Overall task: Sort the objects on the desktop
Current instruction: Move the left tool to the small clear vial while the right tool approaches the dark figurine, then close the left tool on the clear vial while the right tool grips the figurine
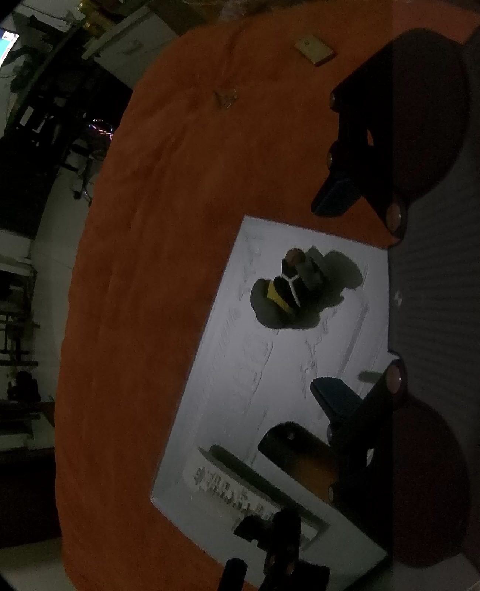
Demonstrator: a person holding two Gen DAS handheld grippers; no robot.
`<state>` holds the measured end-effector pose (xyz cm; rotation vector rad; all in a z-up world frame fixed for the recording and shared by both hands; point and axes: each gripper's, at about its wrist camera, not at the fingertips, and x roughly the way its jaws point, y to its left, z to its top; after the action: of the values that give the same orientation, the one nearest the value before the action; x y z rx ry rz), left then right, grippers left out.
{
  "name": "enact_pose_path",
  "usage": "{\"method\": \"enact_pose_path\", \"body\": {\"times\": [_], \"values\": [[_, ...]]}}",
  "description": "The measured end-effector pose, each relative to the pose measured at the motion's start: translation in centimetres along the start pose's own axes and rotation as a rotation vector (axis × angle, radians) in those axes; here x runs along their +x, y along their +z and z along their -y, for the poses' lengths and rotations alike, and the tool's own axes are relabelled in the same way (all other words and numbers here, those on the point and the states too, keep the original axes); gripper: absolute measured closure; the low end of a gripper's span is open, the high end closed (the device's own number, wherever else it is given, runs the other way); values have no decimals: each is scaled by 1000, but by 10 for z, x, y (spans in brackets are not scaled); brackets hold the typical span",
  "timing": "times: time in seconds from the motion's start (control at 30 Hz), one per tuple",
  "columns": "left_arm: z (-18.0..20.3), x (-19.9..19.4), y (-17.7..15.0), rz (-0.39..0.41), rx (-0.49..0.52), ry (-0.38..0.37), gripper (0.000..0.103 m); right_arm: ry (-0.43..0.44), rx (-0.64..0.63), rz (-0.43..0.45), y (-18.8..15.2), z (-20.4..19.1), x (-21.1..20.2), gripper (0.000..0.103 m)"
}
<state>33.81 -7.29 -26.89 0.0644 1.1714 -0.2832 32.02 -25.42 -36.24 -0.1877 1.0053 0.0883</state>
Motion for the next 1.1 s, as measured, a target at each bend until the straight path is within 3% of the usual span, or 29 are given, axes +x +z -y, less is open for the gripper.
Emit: {"method": "enact_pose_path", "body": {"times": [0.07,0.2,0.33,0.4,0.47,0.53,0.67,0.73,0.8,0.87,0.9,0.93,1.1], "values": [[1,1,-1,-2,3,0,18,-2,3,0,-4,13,-14,8],[1,3,-1,-17,2,-15,48,13,11,-4,-5,19,-19,16],[1,5,-3,-19,-7,-25,64,23,1,24,-5,20,-24,48],[-1,4,-3,-14,-13,-32,74,36,-7,24,-5,18,-24,58],[-4,3,-3,-14,-29,-43,76,30,-26,13,-5,15,-22,90],[-6,2,-3,-6,-44,-47,81,56,-38,-17,-5,14,-21,98],[-12,-1,-3,-1,-55,-49,83,120,-54,-37,-3,14,-30,98],[-14,-3,-3,3,-56,-46,83,112,-41,-24,4,18,-36,98],[-14,-3,-4,3,-57,-43,83,92,-25,-3,12,23,-42,83],[-15,-2,-5,3,-58,-39,83,79,-32,29,19,24,-47,27],[-15,-2,-6,3,-59,-37,84,69,-46,54,21,23,-50,18],[-16,-3,-7,4,-66,-39,83,52,-69,81,22,20,-51,13],[-21,-7,-17,9,-110,-58,83,2,-172,117,23,2,-34,13]]}}
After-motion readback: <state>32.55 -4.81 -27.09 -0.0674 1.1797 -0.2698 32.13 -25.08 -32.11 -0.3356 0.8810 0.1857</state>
